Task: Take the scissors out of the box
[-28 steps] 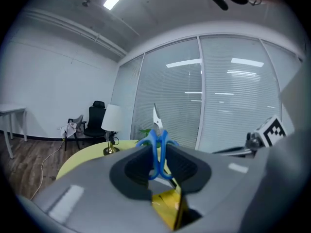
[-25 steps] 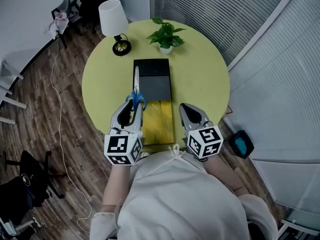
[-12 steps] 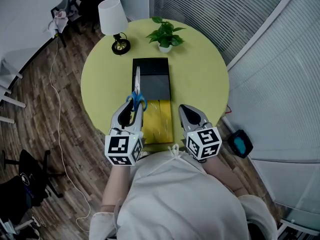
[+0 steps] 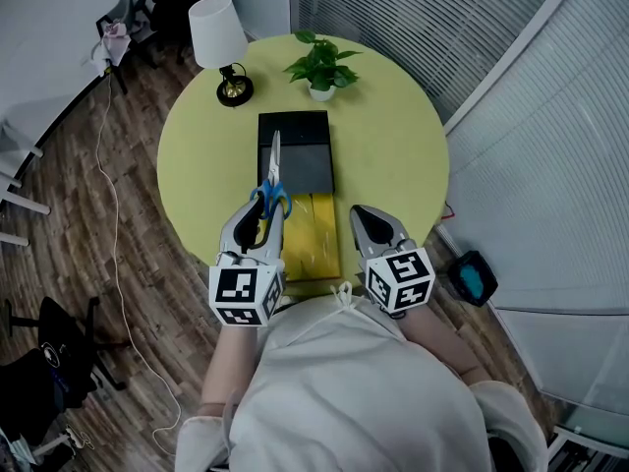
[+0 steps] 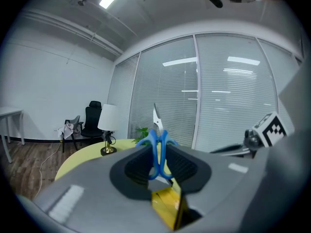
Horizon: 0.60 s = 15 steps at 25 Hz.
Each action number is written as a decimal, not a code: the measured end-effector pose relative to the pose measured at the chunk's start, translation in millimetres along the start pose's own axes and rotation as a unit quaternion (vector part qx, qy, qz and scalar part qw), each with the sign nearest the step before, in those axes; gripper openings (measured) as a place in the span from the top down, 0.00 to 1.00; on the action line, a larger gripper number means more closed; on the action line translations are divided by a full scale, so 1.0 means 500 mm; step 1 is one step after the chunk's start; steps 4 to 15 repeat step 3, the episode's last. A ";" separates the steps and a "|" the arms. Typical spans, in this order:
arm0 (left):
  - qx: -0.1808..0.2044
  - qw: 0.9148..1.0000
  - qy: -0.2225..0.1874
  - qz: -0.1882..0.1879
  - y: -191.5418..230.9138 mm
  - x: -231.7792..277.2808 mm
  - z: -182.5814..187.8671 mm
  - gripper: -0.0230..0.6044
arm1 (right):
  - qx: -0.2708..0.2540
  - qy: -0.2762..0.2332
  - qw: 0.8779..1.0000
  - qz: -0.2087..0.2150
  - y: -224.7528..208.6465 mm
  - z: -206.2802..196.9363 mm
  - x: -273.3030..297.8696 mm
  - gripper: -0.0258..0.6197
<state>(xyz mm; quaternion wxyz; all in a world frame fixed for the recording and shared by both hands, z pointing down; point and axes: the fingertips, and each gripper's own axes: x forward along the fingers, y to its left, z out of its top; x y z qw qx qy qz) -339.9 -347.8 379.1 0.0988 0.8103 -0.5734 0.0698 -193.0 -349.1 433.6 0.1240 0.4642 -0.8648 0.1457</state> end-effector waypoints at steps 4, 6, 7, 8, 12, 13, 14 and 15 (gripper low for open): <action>-0.001 1.000 0.000 -0.002 -0.001 0.001 -0.005 0.82 | -0.001 0.000 1.000 -0.001 -0.001 -0.003 0.000 0.96; -0.001 1.000 0.000 -0.002 -0.001 0.001 -0.005 0.82 | -0.001 0.000 1.000 -0.001 -0.001 -0.003 0.000 0.96; -0.001 1.000 0.000 -0.002 -0.001 0.001 -0.005 0.82 | -0.001 0.000 1.000 -0.001 -0.001 -0.003 0.000 0.96; -0.001 1.000 0.000 -0.002 -0.001 0.001 -0.005 0.82 | -0.001 0.000 1.000 -0.001 -0.001 -0.003 0.000 0.96; -0.001 1.000 0.000 -0.002 -0.001 0.001 -0.005 0.82 | -0.001 0.000 1.000 -0.001 -0.001 -0.003 0.000 0.96; -0.001 1.000 0.000 -0.002 -0.001 0.001 -0.005 0.82 | -0.001 0.000 1.000 -0.001 -0.001 -0.003 0.000 0.96; -0.001 1.000 0.000 -0.002 -0.001 0.001 -0.005 0.82 | -0.001 0.000 1.000 -0.001 -0.001 -0.003 0.000 0.96; -0.001 1.000 0.000 -0.002 -0.001 0.001 -0.005 0.82 | -0.001 0.000 1.000 -0.001 -0.001 -0.003 0.000 0.96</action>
